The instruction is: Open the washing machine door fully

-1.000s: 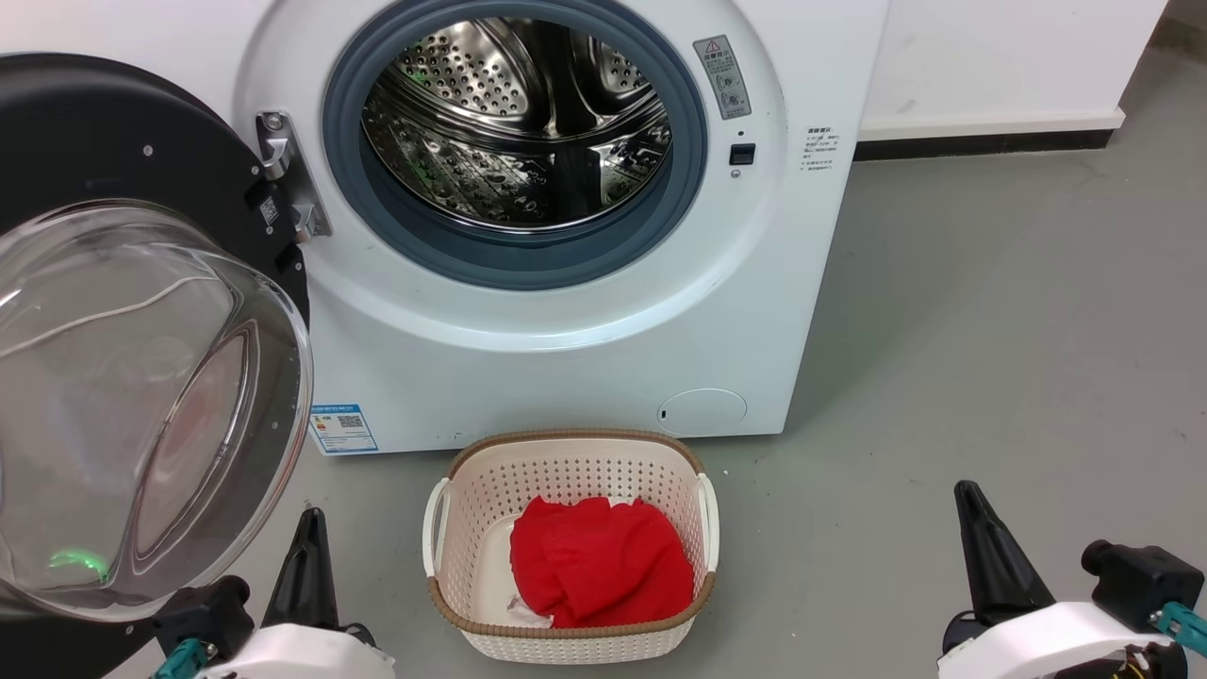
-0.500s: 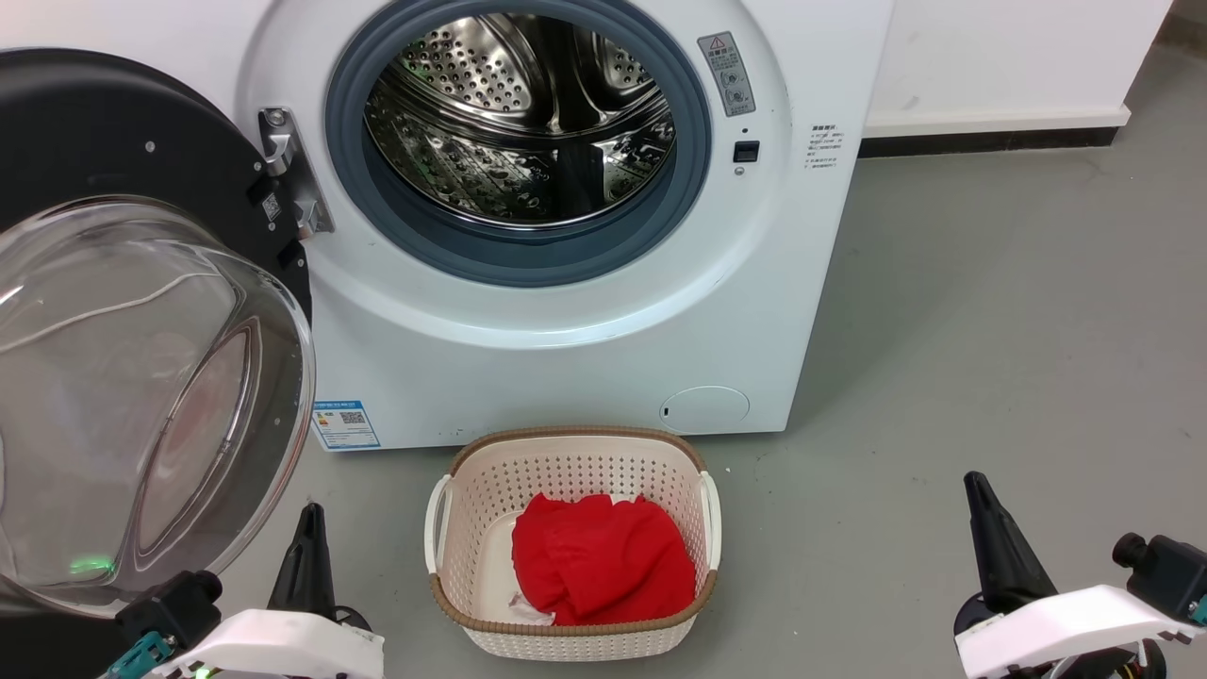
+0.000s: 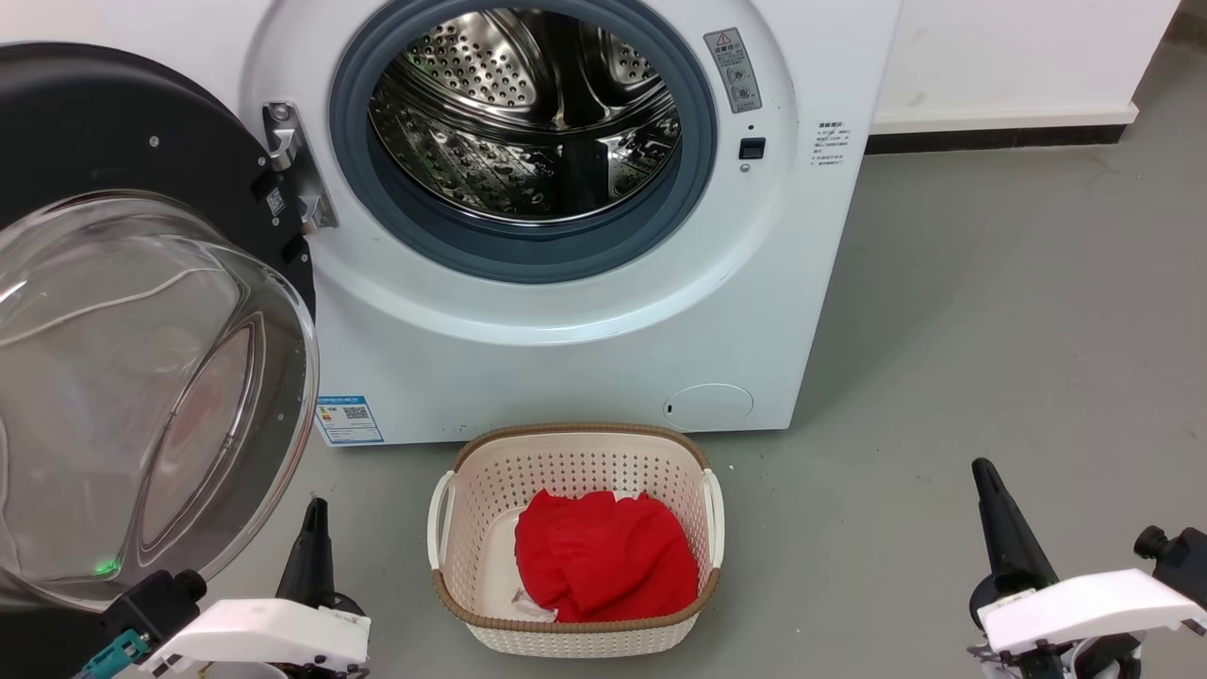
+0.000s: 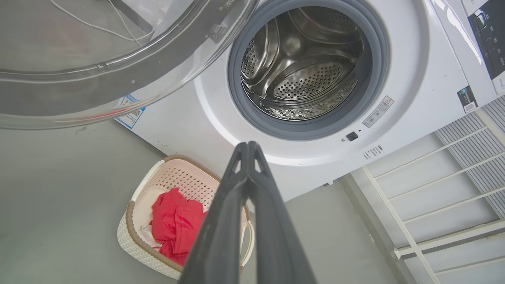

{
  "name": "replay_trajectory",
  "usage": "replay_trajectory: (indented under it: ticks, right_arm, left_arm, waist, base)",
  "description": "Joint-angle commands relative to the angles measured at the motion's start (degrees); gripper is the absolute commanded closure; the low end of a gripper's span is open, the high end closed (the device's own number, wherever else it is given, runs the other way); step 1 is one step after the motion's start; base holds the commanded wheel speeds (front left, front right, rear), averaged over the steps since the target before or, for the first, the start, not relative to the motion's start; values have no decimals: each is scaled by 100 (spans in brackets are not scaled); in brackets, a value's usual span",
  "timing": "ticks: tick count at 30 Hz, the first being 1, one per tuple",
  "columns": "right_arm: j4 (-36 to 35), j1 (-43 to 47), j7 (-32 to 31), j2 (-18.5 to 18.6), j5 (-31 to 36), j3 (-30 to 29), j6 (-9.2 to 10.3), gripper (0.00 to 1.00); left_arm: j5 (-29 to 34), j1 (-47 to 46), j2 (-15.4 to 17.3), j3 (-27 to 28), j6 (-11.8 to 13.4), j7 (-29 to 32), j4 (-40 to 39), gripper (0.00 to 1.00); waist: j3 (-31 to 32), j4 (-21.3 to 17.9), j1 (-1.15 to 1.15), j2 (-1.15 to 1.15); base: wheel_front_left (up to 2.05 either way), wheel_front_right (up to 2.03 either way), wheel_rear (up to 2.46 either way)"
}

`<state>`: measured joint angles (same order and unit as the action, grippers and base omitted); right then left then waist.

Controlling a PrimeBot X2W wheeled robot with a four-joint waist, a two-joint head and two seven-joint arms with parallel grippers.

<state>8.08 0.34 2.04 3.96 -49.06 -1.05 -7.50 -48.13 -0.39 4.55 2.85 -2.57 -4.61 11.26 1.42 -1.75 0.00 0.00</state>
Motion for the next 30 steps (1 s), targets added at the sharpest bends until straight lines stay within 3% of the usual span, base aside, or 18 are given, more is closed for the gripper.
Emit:
replay_trajectory:
  ticks: [1,30]
  right_arm:
    - [-15,-175,-26,50,-271,-22,0,100]
    - [238,-399,-310,55,-2106,-155,1,100]
  left_arm:
    - [-242,-188,-2,46,-56,65,-43,100]
    - [-2052,-385,-72,194,-259,527,96,100]
  waist:
    - [-4,5,0,0]
    - [-59,64,0,0]
  base:
    - [0,0,0]
    - [0,0,0]
